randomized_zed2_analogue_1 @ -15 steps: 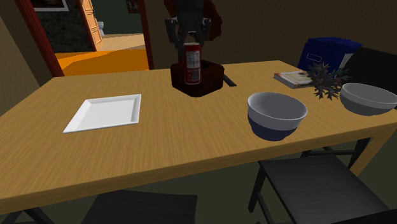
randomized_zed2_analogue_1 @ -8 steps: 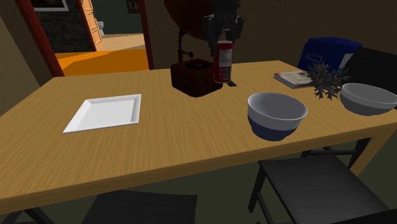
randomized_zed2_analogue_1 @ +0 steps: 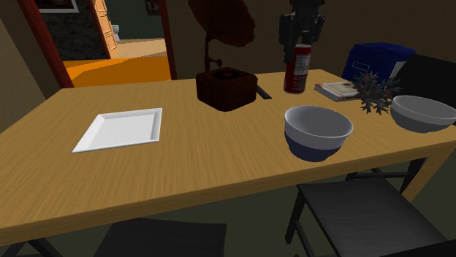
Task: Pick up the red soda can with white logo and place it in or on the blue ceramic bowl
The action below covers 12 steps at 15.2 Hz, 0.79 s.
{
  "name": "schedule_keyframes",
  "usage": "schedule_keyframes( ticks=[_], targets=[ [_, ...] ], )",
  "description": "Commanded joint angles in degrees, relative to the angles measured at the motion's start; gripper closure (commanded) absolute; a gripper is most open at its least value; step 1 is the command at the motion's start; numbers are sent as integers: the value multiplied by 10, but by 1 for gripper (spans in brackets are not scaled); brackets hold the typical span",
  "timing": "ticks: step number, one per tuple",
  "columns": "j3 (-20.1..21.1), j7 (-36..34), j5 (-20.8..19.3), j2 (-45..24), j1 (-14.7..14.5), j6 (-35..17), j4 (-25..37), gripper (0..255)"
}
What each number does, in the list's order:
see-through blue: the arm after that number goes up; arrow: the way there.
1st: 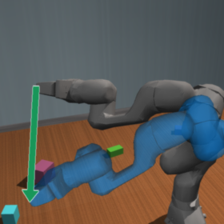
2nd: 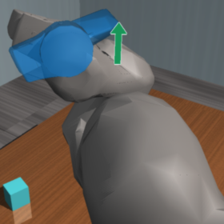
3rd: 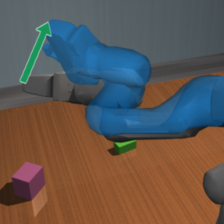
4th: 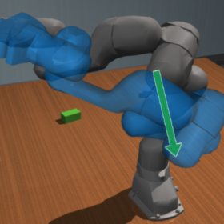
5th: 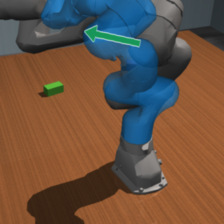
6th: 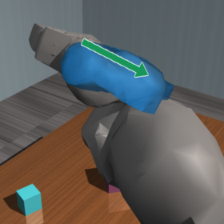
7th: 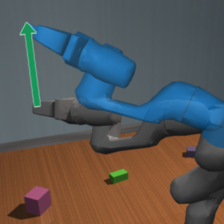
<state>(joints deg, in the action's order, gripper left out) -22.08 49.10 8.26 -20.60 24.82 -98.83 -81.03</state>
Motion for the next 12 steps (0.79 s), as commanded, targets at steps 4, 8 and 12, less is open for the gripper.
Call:
schedule_keyframes(
  ticks=[4, 8, 12],
  targets=[
    [-16, 61, 12, -21, 49, 19, 37, 255],
    [-20, 82, 17, -30, 63, 3, 27, 255],
    [-19, 83, 17, -30, 61, -28, -4, 255]
  ],
)
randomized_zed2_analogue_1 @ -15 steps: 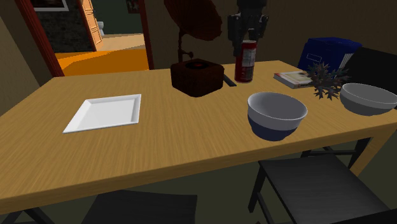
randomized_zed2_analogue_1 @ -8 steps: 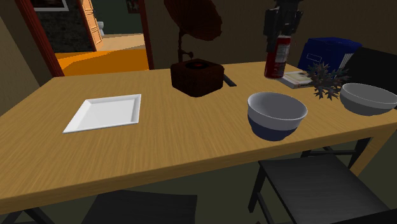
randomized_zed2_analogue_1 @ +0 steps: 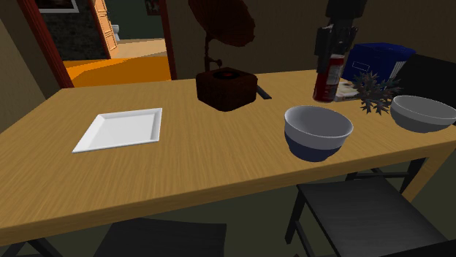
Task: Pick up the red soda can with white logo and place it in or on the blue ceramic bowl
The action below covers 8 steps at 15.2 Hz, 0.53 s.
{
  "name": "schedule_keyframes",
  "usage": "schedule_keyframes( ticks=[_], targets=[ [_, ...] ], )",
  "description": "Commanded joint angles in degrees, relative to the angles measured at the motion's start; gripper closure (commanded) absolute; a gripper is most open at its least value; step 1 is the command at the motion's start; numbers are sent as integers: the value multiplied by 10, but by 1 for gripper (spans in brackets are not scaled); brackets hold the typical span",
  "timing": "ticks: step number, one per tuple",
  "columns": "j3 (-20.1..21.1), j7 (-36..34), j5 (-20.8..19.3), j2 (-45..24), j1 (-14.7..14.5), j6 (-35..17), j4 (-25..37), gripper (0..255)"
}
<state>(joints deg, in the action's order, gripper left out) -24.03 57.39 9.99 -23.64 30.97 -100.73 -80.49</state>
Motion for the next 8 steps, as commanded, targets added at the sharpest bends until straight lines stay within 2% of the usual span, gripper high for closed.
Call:
schedule_keyframes(
  ticks=[1, 8],
  targets=[
    [0, 1, 0, 0, -2, -16, -16, 255],
    [3, 5, 5, -7, -4, -67, -61, 255]
  ],
)
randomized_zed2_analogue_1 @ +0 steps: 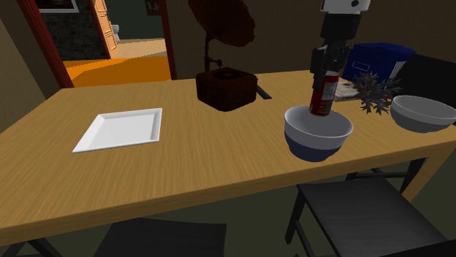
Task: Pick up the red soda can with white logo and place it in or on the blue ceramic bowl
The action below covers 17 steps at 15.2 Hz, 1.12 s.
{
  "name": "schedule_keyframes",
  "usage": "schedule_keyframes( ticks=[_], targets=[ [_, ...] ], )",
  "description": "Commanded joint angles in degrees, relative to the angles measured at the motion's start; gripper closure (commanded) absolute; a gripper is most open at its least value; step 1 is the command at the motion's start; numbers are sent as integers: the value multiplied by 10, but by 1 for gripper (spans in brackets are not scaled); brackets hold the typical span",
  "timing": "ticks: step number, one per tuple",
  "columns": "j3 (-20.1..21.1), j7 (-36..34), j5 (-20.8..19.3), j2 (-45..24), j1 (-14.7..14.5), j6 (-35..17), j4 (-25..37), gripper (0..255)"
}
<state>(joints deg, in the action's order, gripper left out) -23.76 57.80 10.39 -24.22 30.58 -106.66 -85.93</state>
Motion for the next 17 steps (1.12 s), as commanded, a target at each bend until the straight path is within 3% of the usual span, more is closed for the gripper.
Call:
schedule_keyframes(
  ticks=[1, 11, 12, 17],
  targets=[
    [1, 1, 2, -2, 0, -15, -12, 255],
    [2, 3, 4, -6, -1, -31, -24, 255],
    [2, 3, 4, -6, -1, -31, -24, 0],
    [2, 3, 4, -6, -1, -31, -25, 0]
  ],
)
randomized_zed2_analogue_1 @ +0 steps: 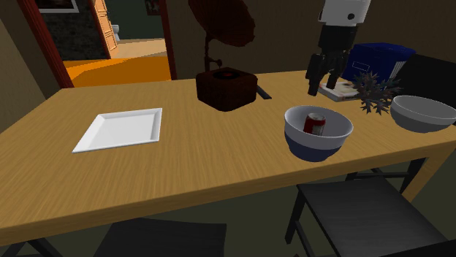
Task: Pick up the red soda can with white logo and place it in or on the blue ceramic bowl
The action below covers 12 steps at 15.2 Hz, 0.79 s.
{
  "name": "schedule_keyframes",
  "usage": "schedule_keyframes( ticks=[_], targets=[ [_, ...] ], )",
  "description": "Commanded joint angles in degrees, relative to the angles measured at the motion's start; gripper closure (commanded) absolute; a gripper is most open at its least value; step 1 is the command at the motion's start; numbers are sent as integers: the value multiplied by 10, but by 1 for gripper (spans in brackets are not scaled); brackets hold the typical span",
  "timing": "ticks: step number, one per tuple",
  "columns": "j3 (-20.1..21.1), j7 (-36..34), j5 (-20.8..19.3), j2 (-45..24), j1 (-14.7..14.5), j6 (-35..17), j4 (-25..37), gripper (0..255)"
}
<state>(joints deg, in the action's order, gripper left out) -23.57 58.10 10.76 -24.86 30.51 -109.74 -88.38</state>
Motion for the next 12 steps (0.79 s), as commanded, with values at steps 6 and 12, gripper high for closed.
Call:
schedule_keyframes(
  ticks=[6, 12],
  targets=[
    [-4, -5, -6, 9, 4, 68, 60, 0],
    [-4, -5, -6, 9, 4, 68, 60, 0]
  ],
)
